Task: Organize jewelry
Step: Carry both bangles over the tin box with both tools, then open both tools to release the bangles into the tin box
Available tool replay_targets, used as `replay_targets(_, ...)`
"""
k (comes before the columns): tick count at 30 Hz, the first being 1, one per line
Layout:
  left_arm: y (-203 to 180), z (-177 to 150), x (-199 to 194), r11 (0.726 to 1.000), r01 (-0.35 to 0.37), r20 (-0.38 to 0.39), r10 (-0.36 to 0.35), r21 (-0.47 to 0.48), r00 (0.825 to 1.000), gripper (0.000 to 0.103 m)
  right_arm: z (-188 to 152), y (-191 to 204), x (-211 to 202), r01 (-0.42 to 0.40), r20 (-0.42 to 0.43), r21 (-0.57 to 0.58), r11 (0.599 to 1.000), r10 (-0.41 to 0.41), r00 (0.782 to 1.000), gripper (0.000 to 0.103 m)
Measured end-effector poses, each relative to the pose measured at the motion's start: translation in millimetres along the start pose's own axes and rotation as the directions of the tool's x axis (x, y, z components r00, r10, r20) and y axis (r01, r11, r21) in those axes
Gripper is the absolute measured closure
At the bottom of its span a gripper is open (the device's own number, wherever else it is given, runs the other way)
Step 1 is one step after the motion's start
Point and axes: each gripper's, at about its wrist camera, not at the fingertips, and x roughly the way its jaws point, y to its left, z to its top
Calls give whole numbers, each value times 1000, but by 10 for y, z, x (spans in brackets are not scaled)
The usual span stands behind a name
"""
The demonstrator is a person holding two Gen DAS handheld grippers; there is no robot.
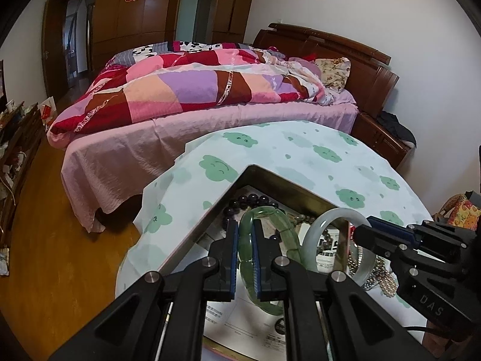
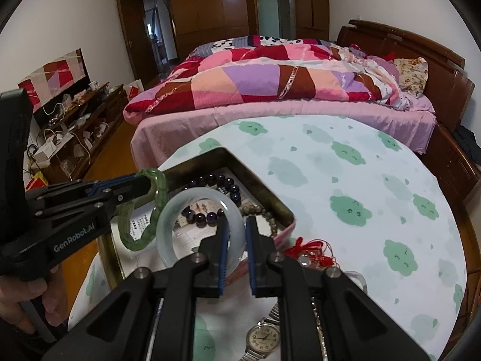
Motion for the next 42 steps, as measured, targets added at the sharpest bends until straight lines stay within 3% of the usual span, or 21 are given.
replay_targets(26,22,-81,356,997,-56,-79,60,51,995,95,-86,40,350,34,-103,-20,999,-35,994,89)
replay_targets(42,59,-114,473,996,-74,-113,80,54,990,95,-94,47,386,37,-114,-36,999,-40,993,88)
